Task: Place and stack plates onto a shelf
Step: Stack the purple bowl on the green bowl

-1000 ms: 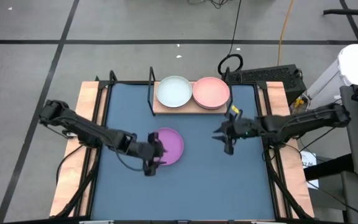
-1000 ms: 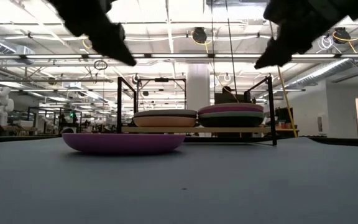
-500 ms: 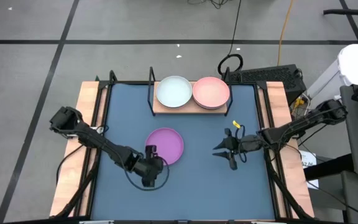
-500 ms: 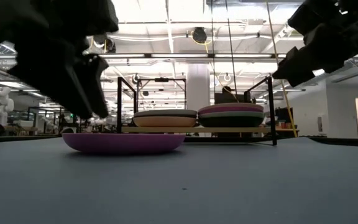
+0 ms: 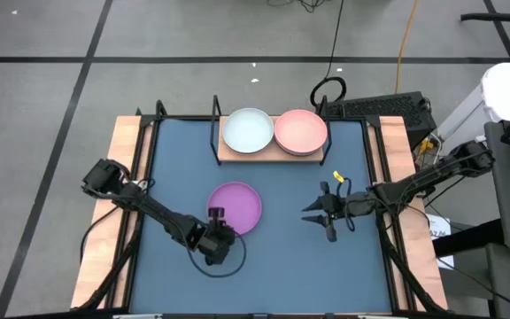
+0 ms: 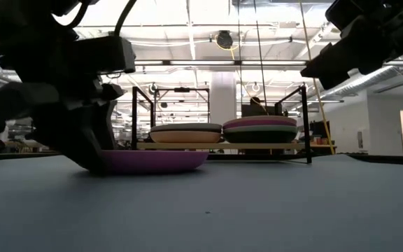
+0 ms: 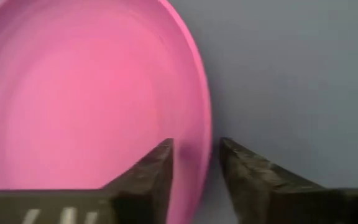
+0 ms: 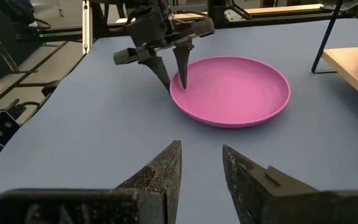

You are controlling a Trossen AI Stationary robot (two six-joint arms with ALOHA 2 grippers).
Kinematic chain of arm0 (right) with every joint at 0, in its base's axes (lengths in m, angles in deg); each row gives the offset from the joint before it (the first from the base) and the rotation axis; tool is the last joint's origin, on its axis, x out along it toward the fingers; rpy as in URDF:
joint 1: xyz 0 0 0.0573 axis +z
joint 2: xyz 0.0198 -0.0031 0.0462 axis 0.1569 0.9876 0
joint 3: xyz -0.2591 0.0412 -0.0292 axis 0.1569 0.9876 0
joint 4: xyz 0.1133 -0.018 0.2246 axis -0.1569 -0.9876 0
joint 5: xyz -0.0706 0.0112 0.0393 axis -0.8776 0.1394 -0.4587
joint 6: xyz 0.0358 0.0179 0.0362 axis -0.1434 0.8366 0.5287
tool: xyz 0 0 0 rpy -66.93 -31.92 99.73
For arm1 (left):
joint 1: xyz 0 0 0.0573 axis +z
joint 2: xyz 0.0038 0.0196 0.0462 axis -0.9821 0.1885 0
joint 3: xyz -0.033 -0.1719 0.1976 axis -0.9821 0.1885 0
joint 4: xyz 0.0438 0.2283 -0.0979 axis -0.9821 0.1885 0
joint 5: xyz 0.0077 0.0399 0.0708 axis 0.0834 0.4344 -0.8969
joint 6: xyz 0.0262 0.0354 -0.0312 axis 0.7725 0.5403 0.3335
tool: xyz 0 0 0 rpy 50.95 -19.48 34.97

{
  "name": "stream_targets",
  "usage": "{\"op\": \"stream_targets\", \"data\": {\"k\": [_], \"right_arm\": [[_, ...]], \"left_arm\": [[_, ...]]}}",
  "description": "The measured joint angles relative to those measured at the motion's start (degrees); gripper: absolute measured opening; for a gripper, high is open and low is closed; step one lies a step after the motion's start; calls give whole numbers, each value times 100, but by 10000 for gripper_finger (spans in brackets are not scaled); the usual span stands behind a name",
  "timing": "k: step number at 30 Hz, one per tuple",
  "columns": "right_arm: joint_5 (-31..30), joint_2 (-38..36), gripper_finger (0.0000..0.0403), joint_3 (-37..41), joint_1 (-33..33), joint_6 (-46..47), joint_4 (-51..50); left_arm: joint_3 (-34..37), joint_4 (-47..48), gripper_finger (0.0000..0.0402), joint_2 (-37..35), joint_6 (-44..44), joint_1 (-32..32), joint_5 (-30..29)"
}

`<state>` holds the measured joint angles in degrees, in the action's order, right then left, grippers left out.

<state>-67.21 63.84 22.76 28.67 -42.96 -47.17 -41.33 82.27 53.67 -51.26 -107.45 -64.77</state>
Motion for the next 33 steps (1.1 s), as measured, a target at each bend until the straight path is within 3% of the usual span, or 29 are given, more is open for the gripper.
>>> {"op": "stream_targets", "data": {"k": [7,13,20,33], "right_arm": [[0,0,102,0,-2,0,19],[5,0,102,0,-2,0,19],[20,0,102,0,-2,0,21],[14,0,91,0,0,0,21]], "left_arm": [[-7,-35,17,-95,208,0,-240],[-81,0,12,-333,514,7,-172],[-640,77,11,-468,1635,156,-174],[-1724,619,10,-470,3420,1162,-190]]}}
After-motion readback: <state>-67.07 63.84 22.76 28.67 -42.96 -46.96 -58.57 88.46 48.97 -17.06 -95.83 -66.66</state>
